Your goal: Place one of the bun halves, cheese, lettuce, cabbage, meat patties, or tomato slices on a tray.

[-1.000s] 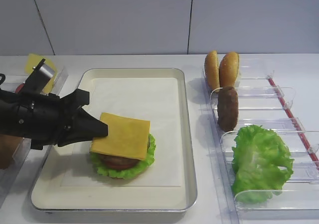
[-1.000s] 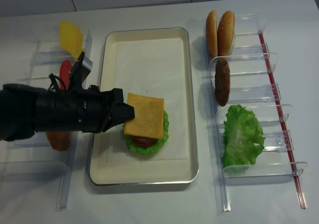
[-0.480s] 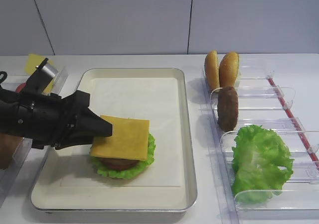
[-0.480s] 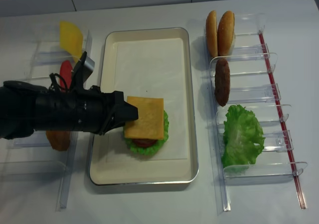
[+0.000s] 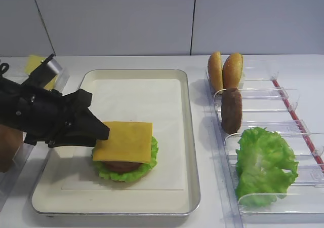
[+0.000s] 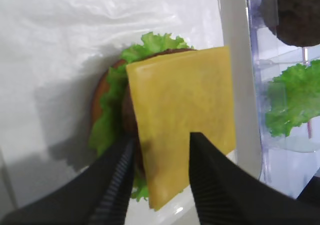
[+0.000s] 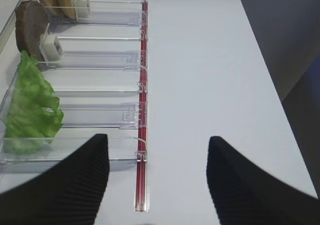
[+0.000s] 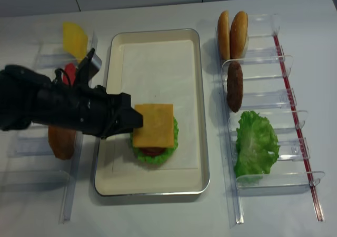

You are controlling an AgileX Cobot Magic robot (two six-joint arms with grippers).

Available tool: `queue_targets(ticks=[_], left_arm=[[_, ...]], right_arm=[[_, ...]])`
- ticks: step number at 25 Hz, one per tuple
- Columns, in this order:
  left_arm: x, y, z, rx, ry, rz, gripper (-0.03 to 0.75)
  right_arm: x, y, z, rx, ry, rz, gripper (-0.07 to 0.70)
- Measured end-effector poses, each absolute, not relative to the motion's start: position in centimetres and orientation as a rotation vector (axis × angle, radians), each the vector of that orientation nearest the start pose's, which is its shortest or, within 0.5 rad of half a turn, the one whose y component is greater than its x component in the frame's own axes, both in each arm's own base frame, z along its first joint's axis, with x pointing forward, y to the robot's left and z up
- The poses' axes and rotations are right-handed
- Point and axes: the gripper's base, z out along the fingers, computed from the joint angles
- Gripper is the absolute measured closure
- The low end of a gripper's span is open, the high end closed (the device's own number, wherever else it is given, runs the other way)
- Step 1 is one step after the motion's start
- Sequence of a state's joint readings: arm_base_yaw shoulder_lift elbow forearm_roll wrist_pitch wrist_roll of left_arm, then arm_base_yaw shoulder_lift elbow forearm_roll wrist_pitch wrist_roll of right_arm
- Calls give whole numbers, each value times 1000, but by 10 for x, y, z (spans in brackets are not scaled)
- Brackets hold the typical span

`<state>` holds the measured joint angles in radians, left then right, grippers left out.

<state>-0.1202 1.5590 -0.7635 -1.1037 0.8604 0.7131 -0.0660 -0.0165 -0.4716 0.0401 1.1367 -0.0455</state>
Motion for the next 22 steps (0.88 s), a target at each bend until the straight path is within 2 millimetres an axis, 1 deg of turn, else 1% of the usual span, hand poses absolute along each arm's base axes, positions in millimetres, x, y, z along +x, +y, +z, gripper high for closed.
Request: queue_targets(ticks=[6,9,11,14,17,19,22], left_arm=[[264,-91,211,155,2737,-1034,458],[271,-88,222,196,2778,-961,458],[276,-85,231,219,2818,-895,458],[283,-80,251,270,2868,-783,458],[290,-71,275,324,2918,-614,458],[297,-64,292,308,2916,-469,458],[306,-50,310,269,2886,-220,458]], right_arm=[[-7,4,263,18,2131,-17,186],[-7,4,263,18,2131,-17,186],[-7,4,263,16,2131,-18,186],[-7,4,263,16,2131,-18,186],[-7,4,263,16,2133,-18,186],[-7,4,263,16,2133,-18,186],[-7,4,263,16,2133,-18,186]])
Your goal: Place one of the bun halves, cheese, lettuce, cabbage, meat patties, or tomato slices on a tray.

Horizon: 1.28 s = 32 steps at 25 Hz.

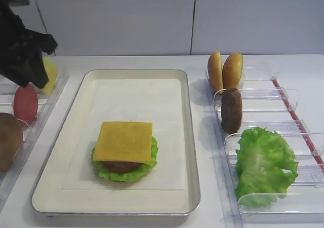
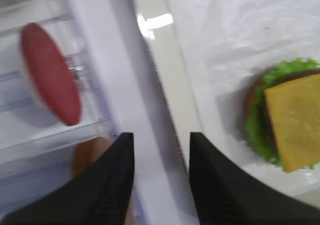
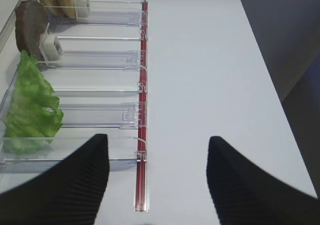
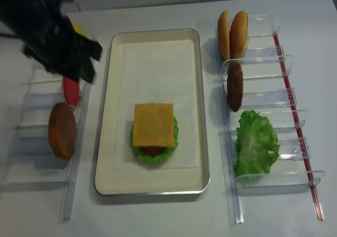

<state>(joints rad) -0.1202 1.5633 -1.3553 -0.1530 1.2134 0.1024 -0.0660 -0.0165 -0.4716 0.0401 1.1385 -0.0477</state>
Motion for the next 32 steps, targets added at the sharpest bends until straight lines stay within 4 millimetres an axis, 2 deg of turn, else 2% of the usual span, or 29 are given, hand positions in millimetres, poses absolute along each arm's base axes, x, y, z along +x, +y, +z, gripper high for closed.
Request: queue_targets(ticks=[4,6,8,9,13,17,25,32], left_arm=[[301,-35,321,244,2867,4,458],[296,-32,328,235,2844,49,458],[281,-29,344,221,2793,56,458],[281,-29,344,221,2793,56,458],[239,-24,356,210,2740,54,463],[192,-18,358,203,2701,53,470],[113,-9,350,188,2586,44,470],[52,-1,333,172,2443,34,470]], right_arm=[[-7,4,263,18,2133,-17,186],[-7,4,263,18,2133,-17,186],[-7,4,263,18,2133,-17,186],[-7,4,263,18,2133,-17,186],[-7,4,263,18,2133,-17,186],[-7,4,263,18,2133,-17,186],[-7,4,263,26,2133,-13,186],[-7,4,263,29,2133,-11,186]])
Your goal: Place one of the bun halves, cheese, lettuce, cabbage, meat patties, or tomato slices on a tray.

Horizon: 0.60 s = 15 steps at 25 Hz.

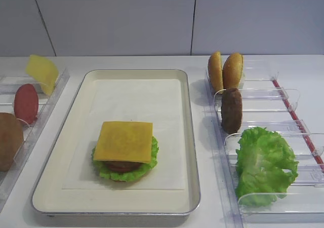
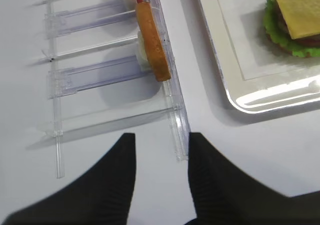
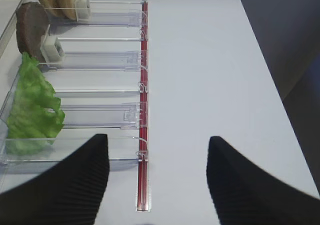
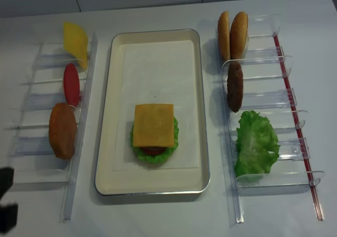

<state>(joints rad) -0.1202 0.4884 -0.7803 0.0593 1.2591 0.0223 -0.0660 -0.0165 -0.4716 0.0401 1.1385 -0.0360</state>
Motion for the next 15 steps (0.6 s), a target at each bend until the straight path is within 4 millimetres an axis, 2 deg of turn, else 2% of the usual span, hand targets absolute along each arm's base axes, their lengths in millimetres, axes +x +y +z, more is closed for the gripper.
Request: queue_targets(ticks=[8,15], left_arm=[[0,4,302,142,2283,7,470],[-23,2,276,141,2194,-76,470]], right_arm=[[-7,4,263,29,2133,-11,186],[-7,4,263,31,2133,-10,186]])
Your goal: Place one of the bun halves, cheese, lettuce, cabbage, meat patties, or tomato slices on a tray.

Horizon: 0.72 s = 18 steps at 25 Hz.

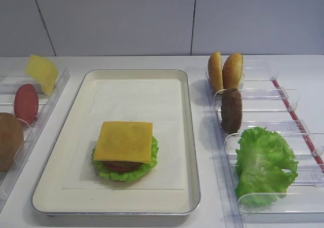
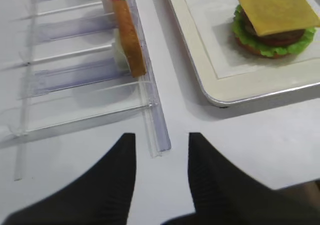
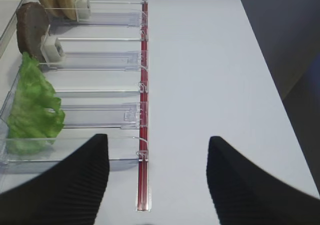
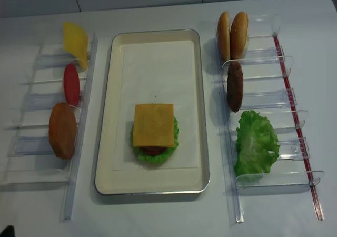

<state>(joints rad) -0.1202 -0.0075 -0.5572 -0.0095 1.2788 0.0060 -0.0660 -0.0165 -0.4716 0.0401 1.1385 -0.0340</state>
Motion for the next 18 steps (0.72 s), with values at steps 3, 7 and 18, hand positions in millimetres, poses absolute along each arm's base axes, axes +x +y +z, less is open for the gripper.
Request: queue_targets(ticks=[3,7,18], left_arm=[[-20,-1,269,177,2188,-97,470],[-14,-6,266,257,2152,-118,470],[-15,-10,265,344,2137,-140,473]], right_arm=[[-8,4,263,31,2131,-10,186],[-8,4,263,30,2131,-8,186],[-8,4,263,30,2131,-8,186]])
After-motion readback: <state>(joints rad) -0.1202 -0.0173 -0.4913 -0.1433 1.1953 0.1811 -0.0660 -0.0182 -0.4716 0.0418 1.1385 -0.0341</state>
